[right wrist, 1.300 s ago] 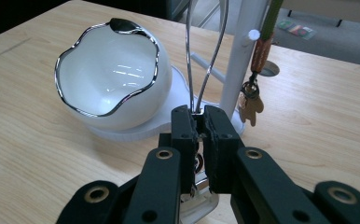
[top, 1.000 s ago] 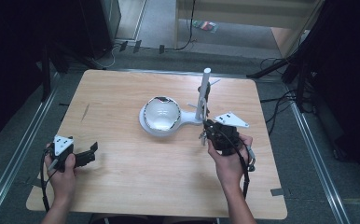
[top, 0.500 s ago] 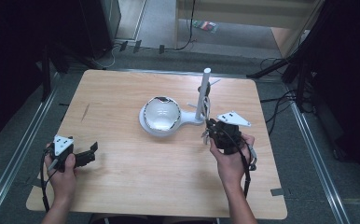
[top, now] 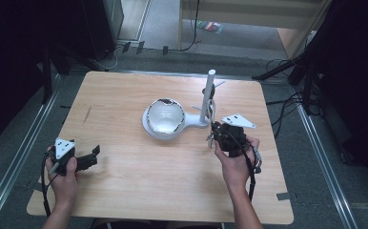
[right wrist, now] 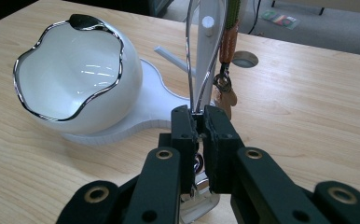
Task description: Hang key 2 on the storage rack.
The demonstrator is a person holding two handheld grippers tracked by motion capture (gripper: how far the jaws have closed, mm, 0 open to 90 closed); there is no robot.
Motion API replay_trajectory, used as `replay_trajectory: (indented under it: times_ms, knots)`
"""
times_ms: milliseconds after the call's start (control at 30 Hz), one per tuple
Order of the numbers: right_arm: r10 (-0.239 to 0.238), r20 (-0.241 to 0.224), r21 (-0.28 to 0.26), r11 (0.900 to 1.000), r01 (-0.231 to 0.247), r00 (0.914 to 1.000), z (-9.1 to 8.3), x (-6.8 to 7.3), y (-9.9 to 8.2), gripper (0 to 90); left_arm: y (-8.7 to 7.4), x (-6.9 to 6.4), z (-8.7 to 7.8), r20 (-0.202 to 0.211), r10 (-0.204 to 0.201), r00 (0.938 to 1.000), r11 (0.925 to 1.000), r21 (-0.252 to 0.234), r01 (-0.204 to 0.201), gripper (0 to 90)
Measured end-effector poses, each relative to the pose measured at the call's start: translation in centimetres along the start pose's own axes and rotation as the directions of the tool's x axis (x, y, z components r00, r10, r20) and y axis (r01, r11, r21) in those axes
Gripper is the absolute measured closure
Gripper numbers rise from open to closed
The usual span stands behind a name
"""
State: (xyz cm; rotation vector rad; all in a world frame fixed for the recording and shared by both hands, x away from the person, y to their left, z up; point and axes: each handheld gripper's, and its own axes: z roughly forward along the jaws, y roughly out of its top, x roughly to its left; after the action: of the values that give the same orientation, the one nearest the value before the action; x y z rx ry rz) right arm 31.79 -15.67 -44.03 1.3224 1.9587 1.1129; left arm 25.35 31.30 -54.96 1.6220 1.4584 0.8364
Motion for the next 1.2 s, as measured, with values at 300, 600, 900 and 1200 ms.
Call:
replay_trajectory:
  times_ms: [300, 600, 900, 1200]
  knots:
    - [0.004, 0.0, 0.009, 1.0, -0.004, 1.0, 0.4, -0.2, -0.1, 84.6, 0.0, 0.0, 0.0, 0.0, 0.0, 1.0, 1.0, -0.001, 0.0, 4.9]
    - [0.007, 0.0, 0.028, 0.9996, -0.007, 1.0, 1.1, -0.1, -0.3, 84.6, 0.0, 0.0, 0.0, -0.002, 0.0, 1.0, 1.0, -0.001, 0.0, 5.1]
    - [0.005, 0.002, 0.037, 0.9993, -0.005, 1.0, 1.6, -0.1, -0.7, 84.5, 0.0, 0.0, 0.0, -0.002, 0.0, 1.0, 1.0, -0.002, 0.0, 5.1]
    - [0.005, 0.009, 0.043, 0.9991, -0.005, 0.9999, 2.1, 0.0, -0.9, 84.5, 0.0, 0.0, 0.0, -0.002, 0.0, 1.0, 1.0, -0.001, 0.0, 5.2]
